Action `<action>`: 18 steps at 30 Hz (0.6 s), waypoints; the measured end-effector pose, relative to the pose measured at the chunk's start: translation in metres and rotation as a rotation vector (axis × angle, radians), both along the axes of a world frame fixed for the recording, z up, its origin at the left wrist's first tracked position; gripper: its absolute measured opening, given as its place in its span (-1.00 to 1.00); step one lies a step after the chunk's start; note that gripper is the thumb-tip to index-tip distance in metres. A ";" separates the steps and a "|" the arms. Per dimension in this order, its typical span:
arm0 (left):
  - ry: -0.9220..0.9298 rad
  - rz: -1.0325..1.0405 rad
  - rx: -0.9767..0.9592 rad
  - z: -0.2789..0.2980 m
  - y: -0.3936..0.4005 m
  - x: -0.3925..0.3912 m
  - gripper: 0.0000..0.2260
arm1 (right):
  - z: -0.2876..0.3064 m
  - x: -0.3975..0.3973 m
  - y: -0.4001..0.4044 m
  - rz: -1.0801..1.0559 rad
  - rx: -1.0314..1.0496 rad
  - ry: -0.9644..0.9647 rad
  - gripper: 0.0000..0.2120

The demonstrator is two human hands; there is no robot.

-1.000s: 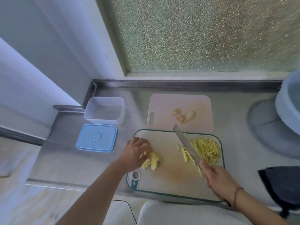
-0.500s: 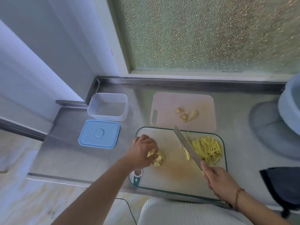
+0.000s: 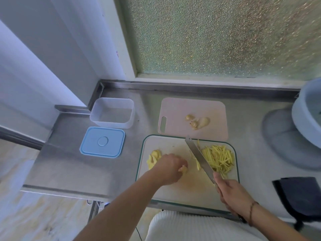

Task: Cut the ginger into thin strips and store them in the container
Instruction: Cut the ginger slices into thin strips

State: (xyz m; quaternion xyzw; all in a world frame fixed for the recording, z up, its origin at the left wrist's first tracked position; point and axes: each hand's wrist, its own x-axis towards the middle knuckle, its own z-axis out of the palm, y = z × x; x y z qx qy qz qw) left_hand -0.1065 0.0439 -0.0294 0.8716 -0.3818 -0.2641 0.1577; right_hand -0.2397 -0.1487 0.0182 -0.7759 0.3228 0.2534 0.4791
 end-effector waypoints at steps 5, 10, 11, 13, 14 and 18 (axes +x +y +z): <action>-0.118 0.086 -0.027 -0.010 0.005 0.006 -0.70 | 0.001 0.000 -0.003 -0.024 0.015 0.005 -0.44; -0.271 0.225 -0.215 -0.015 0.026 0.011 -0.76 | 0.001 0.002 -0.005 -0.030 0.020 0.011 -0.46; -0.280 0.288 -0.243 -0.018 0.035 0.017 -0.78 | 0.001 0.002 -0.005 -0.028 0.017 0.009 -0.46; -0.256 0.389 -0.253 -0.020 0.057 0.028 -0.79 | 0.000 0.002 -0.005 -0.018 0.012 0.003 -0.45; -0.239 0.404 -0.241 -0.021 0.066 0.032 -0.79 | 0.000 0.001 -0.005 -0.017 0.012 0.002 -0.44; -0.231 0.257 -0.188 -0.022 0.081 0.032 -0.78 | -0.001 0.002 -0.003 -0.023 0.017 0.012 -0.45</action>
